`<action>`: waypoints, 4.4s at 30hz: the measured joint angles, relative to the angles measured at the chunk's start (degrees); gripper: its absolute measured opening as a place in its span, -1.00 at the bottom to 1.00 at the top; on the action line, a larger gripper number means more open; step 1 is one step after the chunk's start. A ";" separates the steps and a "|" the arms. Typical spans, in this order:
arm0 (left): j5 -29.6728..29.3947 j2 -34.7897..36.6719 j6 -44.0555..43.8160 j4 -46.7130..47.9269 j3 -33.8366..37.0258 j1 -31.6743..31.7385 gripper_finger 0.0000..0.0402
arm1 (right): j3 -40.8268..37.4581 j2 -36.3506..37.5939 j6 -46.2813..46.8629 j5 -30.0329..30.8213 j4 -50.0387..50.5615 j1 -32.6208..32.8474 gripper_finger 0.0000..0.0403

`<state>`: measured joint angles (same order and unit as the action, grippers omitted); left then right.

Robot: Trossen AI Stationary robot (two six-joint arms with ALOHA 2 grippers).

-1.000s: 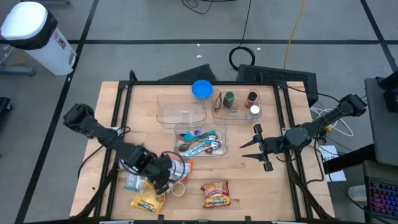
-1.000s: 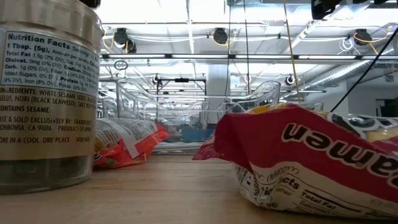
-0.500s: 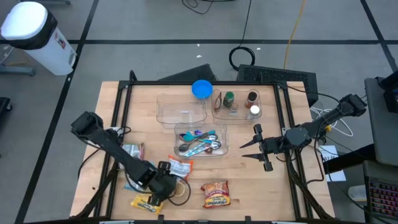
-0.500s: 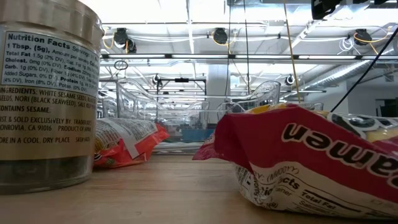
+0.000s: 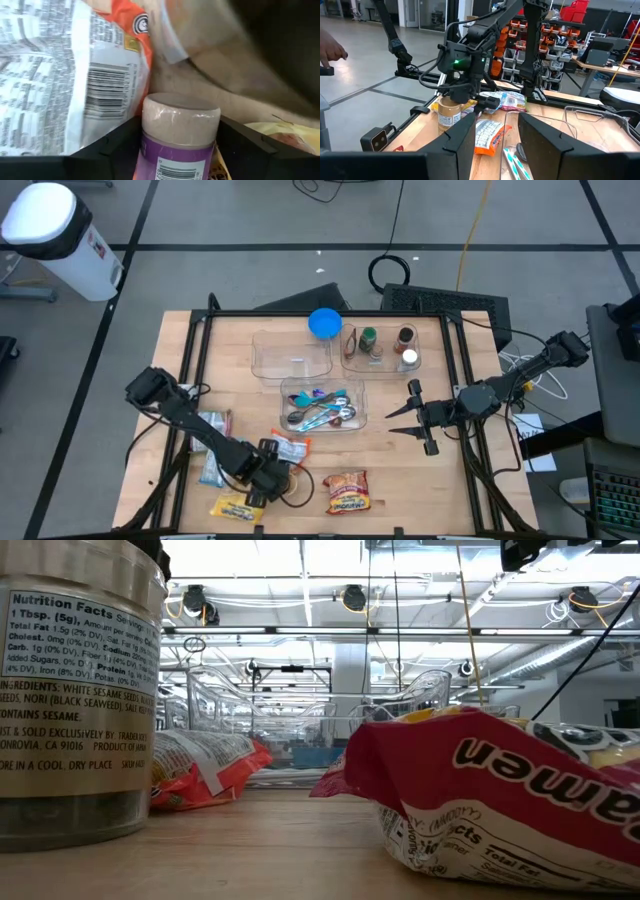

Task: Pick & Place Food Item
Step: Put the violet seasoning bottle into the top right transparent bin

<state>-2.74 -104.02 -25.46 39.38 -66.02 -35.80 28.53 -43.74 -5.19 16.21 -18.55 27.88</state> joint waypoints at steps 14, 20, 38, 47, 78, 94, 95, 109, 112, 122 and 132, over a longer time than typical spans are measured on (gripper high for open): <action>-3.10 17.67 -4.13 0.45 0.02 3.78 -0.22 | 0.00 0.00 0.00 0.08 -0.02 -0.02 -0.31; -13.62 27.00 -6.44 -2.50 0.02 5.92 -0.11 | 0.00 0.00 0.00 0.11 0.00 -0.02 -0.31; -17.11 27.64 -5.53 -3.07 -0.07 7.81 -0.25 | 0.00 -0.02 0.62 0.15 -0.03 -0.02 -0.31; -25.82 23.75 20.36 -43.40 -0.07 9.95 -0.26 | 0.00 -3.54 -0.11 0.24 -3.78 -0.17 -0.31; -10.74 7.40 28.38 -82.68 -0.07 19.92 -0.23 | 0.00 -34.84 -4.53 -0.53 -49.05 -8.09 0.71; -10.78 6.87 29.53 -82.86 -0.07 20.49 -0.23 | 0.09 -38.36 -4.48 -2.56 -56.88 -8.37 0.24; -10.78 6.88 29.61 -82.86 -0.07 20.51 -0.23 | 0.08 -38.36 -4.51 -2.52 -56.70 -8.32 0.16; -11.21 7.47 28.99 -81.50 0.00 20.41 -0.23 | 0.27 -30.83 3.12 -2.67 -41.72 -7.93 -0.08; -12.03 7.53 27.57 -79.38 0.00 20.46 -0.23 | 0.26 -25.07 8.31 -2.78 -31.69 -7.89 -0.08; -14.91 7.66 21.93 -69.69 -0.20 21.13 -0.23 | 0.11 -9.07 19.35 -2.99 -8.17 -7.89 -0.08; -14.03 7.97 17.83 -61.49 -0.27 21.27 -0.23 | -0.10 -6.14 19.92 -2.79 -4.37 -7.87 -0.08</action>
<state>-16.77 -96.05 -7.64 -22.12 -66.28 -14.52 28.44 -49.89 14.73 13.42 -22.92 20.01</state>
